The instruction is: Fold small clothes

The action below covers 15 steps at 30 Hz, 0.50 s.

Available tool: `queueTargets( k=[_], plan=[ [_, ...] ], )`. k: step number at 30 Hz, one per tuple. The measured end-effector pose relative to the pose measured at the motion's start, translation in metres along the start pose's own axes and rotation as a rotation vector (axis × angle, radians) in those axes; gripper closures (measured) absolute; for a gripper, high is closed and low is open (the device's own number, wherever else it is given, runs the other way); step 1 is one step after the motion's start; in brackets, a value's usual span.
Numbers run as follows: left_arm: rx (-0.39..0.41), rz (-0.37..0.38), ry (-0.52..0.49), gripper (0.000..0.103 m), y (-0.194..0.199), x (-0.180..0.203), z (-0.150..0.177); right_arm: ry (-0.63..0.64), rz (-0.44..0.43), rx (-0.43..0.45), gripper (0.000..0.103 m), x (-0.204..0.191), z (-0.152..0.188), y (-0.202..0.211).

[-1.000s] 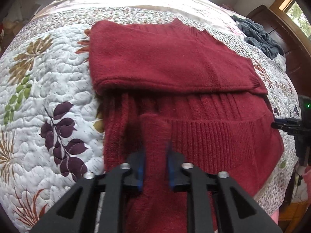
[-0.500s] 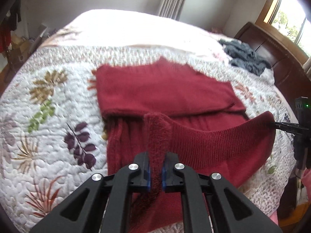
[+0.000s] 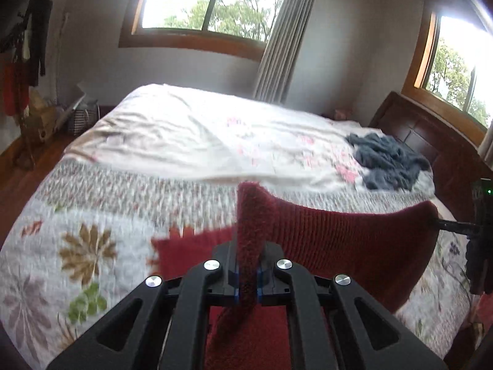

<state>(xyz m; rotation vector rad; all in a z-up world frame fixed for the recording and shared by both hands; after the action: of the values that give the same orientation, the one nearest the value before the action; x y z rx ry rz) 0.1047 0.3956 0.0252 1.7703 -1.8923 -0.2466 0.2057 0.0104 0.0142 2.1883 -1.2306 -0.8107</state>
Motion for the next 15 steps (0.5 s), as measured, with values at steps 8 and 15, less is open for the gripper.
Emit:
queueTargets(
  k=[8,15],
  plan=[
    [-0.041,-0.048,-0.042,0.097,-0.103,-0.015,-0.026,-0.043,0.071,-0.04,0.099,0.035,-0.04,-0.078],
    [-0.218,-0.107,-0.033,0.096,-0.201,-0.046,0.028,-0.091,0.129,-0.176,0.099,0.068,-0.018,-0.173]
  ],
)
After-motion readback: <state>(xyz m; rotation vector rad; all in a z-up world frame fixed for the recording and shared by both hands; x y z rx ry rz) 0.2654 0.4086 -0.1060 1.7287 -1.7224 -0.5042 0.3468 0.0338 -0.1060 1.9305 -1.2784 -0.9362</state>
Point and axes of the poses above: each gripper's, at about its wrist camera, not at the fingertips, and y roughly against the way its jaws point, x to its right, z to its underside, the point moved 9 cm from there along -y, roughly the way its jaws point, and after that the axes turned 7 degrees about x, right-handed, at the moved point
